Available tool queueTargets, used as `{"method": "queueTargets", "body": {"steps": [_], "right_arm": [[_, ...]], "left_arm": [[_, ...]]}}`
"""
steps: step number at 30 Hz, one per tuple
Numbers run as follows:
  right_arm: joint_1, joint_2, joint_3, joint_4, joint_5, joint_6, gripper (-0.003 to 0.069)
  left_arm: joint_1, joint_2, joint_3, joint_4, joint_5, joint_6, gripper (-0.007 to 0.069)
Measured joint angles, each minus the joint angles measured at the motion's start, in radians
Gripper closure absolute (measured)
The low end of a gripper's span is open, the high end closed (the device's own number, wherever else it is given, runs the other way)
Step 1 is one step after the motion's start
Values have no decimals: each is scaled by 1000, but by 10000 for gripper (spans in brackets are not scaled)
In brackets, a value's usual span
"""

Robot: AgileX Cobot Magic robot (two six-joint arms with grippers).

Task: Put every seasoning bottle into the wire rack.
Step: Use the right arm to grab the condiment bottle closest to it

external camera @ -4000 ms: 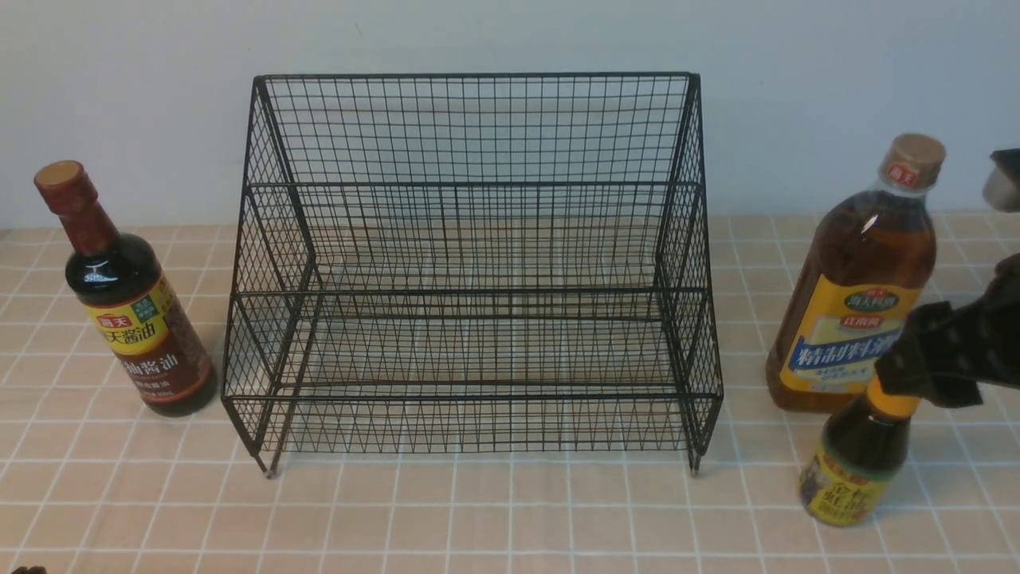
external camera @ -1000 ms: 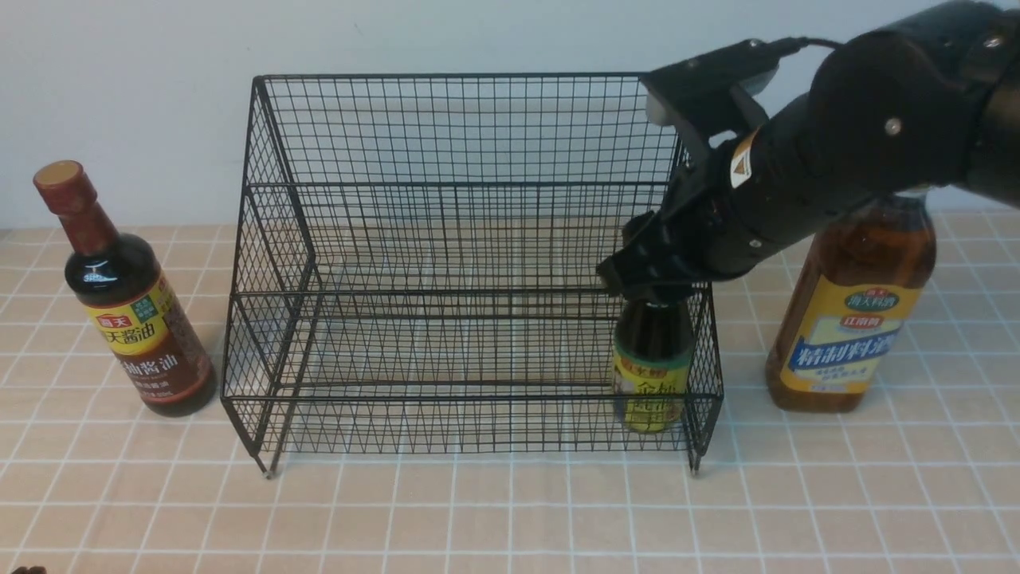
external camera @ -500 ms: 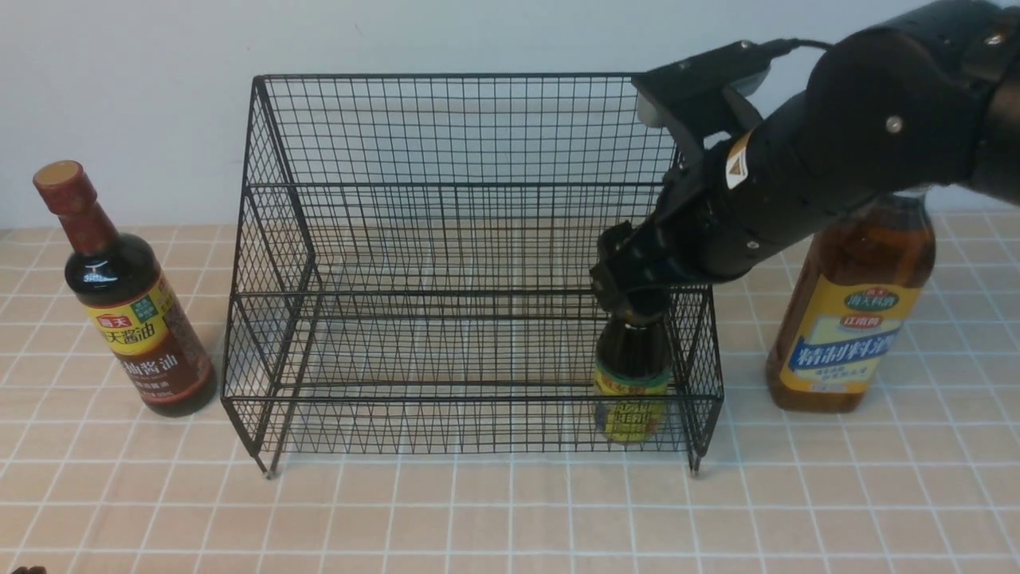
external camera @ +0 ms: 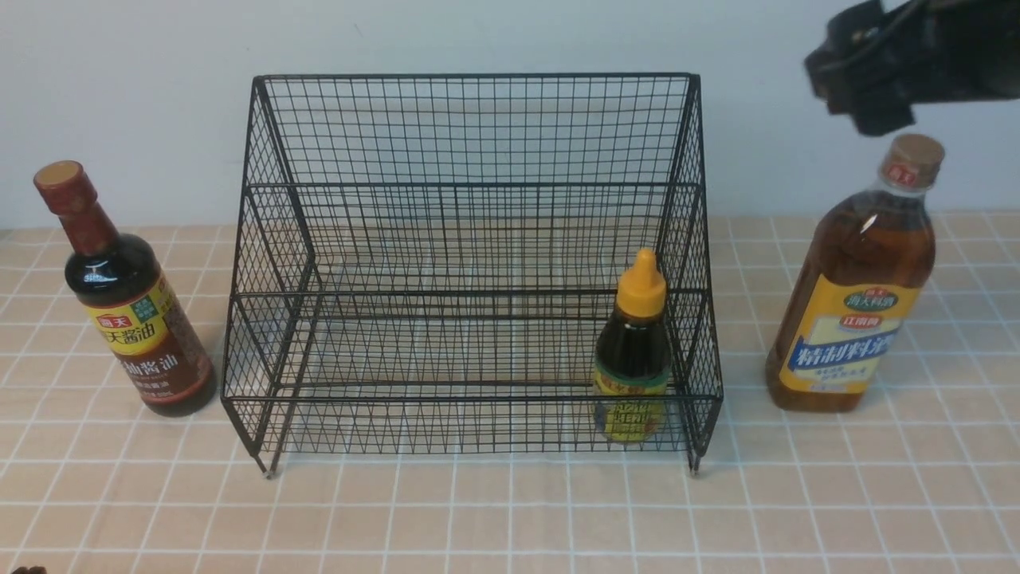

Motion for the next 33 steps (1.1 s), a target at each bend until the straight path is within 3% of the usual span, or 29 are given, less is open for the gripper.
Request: {"method": "queueTargets", "body": {"steps": [4,11,18,27,31,33], "right_arm": [[-77,30,0,5,47,40,68],[-225,118,0,141,14,31,68],[-268,185,0,262,-39,-50,68],[-271,265,0,256,-58,-92,74],[-271,274,0,246,-58,-94,147],[-271,276,0,241,-54,-94,265]], "left_arm": [[0,0,0,0,0,0,631],[0,0,0,0,0,0,631],[0,0,0,0,0,0,631],[0,0,0,0,0,0,631],[0,0,0,0,0,0,631],[0,0,0,0,0,0,631]]}}
